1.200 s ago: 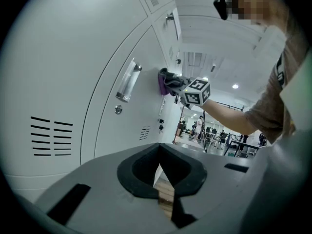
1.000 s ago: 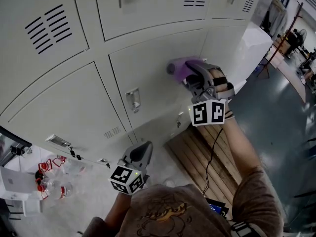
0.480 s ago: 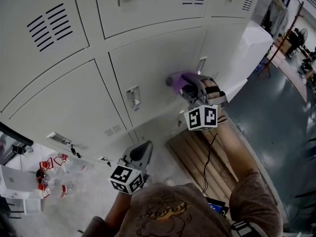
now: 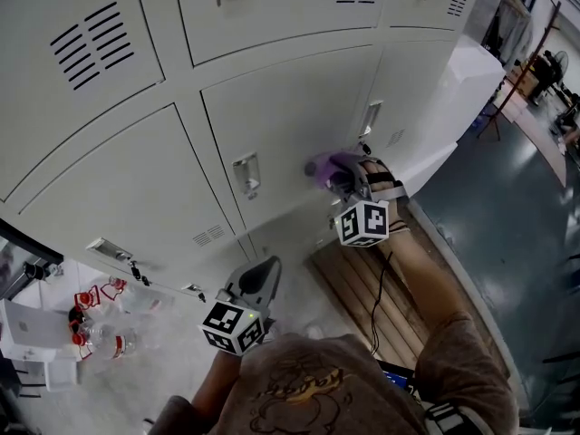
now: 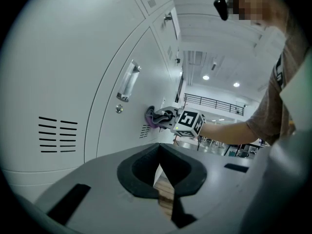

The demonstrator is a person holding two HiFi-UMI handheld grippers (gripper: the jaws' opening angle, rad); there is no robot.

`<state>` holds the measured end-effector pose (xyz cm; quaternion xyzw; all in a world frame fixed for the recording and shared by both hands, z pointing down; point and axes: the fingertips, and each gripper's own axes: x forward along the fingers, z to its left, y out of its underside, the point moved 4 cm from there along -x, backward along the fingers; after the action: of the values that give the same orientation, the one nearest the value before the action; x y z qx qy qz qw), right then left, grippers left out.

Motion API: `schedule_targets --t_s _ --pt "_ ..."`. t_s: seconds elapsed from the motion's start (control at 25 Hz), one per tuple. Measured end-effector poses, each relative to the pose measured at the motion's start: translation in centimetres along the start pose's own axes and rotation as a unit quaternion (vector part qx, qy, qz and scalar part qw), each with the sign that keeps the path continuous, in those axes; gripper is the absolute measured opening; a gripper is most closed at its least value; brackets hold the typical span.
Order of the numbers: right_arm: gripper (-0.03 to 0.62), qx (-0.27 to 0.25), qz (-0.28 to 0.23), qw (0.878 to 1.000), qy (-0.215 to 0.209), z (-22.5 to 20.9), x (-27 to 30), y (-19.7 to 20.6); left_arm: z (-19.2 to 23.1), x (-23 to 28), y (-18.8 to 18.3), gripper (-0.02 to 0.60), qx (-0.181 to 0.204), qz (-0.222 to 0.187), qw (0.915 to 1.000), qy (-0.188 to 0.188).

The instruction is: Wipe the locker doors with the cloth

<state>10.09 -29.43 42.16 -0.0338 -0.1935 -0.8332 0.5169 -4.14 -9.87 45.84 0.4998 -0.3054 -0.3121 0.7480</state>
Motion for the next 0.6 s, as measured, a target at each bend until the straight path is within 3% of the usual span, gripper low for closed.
schedule_targets --t_s 0.6 --pt "0.051 0.036 0.034 0.996 -0.079 6.7 2.0 2.3 0.3 -0.5 0.3 0.003 -0.002 0.007 0.9999 -0.011"
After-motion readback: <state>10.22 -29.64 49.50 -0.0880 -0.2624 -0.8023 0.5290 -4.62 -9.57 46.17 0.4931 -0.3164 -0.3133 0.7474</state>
